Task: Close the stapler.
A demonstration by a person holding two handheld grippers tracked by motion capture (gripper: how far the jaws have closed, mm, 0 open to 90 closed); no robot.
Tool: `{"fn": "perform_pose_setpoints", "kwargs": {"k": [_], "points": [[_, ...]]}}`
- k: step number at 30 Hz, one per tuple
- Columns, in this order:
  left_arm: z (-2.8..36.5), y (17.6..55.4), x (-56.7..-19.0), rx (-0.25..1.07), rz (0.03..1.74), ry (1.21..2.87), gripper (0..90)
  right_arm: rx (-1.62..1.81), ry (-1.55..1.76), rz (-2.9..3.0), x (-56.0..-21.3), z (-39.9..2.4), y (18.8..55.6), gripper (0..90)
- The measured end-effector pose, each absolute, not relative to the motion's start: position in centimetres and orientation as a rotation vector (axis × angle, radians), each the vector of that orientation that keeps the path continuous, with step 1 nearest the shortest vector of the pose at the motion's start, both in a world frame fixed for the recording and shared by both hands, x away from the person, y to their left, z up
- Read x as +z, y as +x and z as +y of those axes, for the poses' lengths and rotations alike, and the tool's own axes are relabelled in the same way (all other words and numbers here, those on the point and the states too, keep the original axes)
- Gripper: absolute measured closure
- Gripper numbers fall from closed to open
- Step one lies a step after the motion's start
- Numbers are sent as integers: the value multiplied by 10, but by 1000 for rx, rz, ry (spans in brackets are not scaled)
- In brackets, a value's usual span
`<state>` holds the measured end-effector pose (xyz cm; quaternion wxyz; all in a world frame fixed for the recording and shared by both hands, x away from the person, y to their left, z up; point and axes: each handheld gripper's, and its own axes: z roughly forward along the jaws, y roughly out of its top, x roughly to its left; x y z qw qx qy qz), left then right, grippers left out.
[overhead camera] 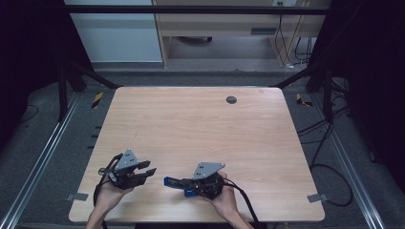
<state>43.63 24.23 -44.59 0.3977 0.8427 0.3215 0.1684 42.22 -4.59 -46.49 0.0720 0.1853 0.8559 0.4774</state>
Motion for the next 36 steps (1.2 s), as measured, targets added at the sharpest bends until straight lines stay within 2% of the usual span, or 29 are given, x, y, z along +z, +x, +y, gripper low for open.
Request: {"fn": "perform_pose_setpoints", "kwargs": {"k": [36], "points": [[239,435,-449,424,804,2143,607,1450,576,2553,-460,-61,420,900]]}}
